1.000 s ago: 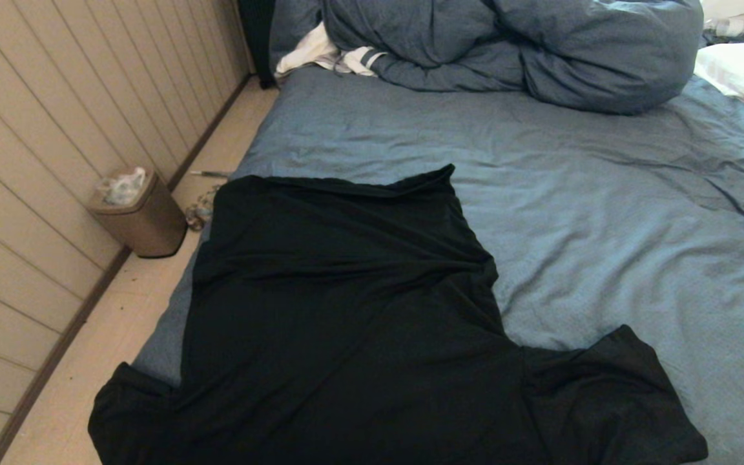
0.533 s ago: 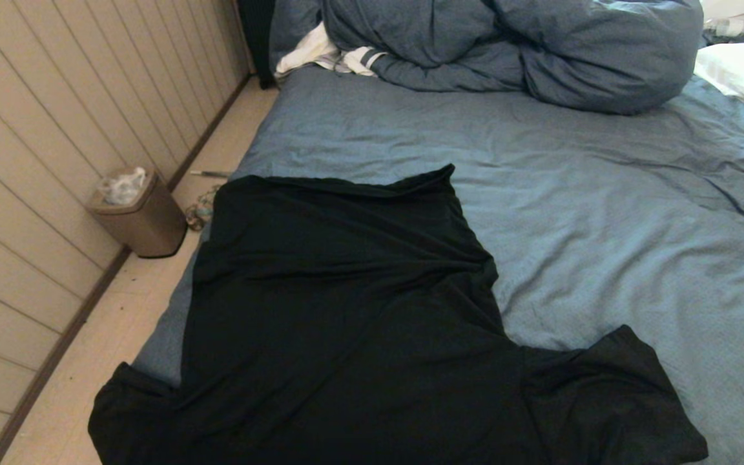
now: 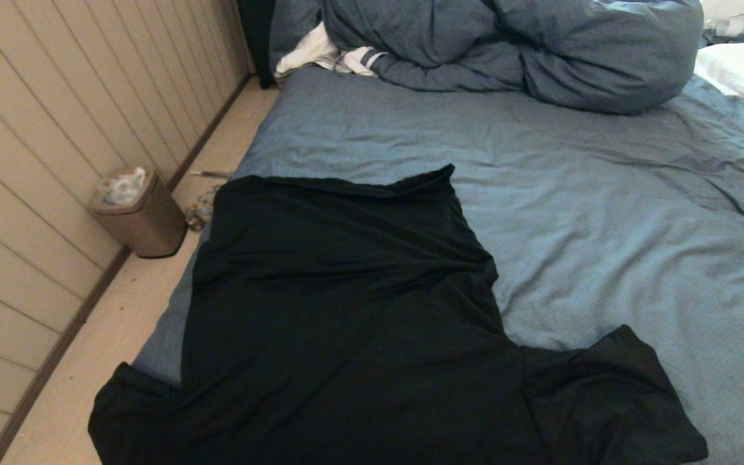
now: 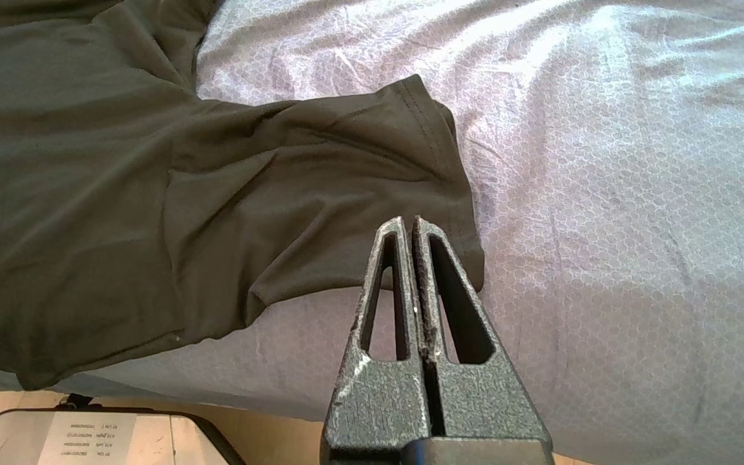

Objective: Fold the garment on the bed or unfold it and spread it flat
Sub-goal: Fold the black T-shirt

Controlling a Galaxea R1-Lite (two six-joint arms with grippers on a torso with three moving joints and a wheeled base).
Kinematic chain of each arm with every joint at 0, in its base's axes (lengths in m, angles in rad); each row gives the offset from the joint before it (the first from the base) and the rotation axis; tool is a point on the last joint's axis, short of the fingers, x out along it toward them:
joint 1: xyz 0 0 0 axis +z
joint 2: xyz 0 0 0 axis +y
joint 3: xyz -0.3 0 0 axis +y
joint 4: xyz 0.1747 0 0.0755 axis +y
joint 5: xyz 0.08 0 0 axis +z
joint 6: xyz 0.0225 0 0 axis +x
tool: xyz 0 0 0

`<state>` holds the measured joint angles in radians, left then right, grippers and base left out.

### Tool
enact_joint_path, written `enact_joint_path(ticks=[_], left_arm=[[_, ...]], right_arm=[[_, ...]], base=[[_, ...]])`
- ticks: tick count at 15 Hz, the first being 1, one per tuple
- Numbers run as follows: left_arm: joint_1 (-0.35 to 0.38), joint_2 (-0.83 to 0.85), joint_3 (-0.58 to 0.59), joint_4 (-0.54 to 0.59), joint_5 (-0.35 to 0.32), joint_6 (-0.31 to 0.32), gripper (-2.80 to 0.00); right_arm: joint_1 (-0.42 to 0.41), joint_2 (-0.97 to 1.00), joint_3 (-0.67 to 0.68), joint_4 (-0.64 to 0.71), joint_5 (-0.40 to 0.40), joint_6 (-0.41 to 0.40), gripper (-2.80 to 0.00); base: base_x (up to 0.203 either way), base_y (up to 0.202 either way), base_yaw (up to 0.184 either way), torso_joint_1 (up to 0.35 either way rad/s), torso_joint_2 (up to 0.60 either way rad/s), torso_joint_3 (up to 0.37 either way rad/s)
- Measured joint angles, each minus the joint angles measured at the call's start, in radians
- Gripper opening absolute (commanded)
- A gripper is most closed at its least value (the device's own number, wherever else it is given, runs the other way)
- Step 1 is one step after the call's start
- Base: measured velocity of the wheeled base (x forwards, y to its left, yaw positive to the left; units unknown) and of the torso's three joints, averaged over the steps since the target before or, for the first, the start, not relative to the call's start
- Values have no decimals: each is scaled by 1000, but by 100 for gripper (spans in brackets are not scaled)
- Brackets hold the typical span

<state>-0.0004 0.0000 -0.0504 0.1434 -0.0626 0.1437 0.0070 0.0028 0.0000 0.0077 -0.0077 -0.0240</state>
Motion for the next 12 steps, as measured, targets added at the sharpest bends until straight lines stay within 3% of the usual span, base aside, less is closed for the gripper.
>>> enact_joint_path(ticks=[12], left_arm=[[0,0,1,-4,9,-15,0]], right_arm=[[0,0,0,0,0,2,-280]], base=[[0,0,0,0,0,0]])
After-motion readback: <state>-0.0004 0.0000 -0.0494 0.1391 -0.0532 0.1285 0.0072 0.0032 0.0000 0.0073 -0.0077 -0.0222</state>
